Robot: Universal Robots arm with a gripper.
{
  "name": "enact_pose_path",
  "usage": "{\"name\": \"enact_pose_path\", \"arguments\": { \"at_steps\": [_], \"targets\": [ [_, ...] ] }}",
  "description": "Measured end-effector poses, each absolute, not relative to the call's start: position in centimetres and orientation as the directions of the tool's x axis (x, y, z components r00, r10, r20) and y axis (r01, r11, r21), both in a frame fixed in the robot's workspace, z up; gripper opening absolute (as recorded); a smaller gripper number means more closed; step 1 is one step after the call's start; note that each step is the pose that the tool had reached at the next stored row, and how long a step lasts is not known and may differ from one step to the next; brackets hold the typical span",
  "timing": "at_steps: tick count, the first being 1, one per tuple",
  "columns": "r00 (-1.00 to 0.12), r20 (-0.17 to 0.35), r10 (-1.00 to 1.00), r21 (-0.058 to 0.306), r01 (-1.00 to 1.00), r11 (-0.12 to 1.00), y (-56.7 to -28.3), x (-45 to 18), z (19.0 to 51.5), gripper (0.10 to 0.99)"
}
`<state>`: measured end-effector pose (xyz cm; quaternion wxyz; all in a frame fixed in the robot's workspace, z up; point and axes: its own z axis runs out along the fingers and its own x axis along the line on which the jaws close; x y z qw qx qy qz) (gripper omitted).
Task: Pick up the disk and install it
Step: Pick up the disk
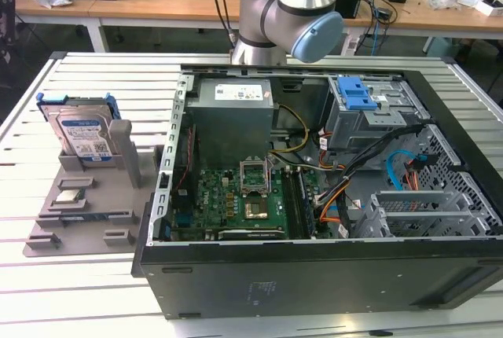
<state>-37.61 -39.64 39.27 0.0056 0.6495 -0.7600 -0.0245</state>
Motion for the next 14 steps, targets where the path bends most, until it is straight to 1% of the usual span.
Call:
{"name": "enact_pose_path", "arguments": {
  "at_steps": [14],
  "targets": [
    [-0.043,-0.023,-0.999,0.045,-0.998,0.042,-39.64,-37.61,39.27,0.106]
  ]
}}
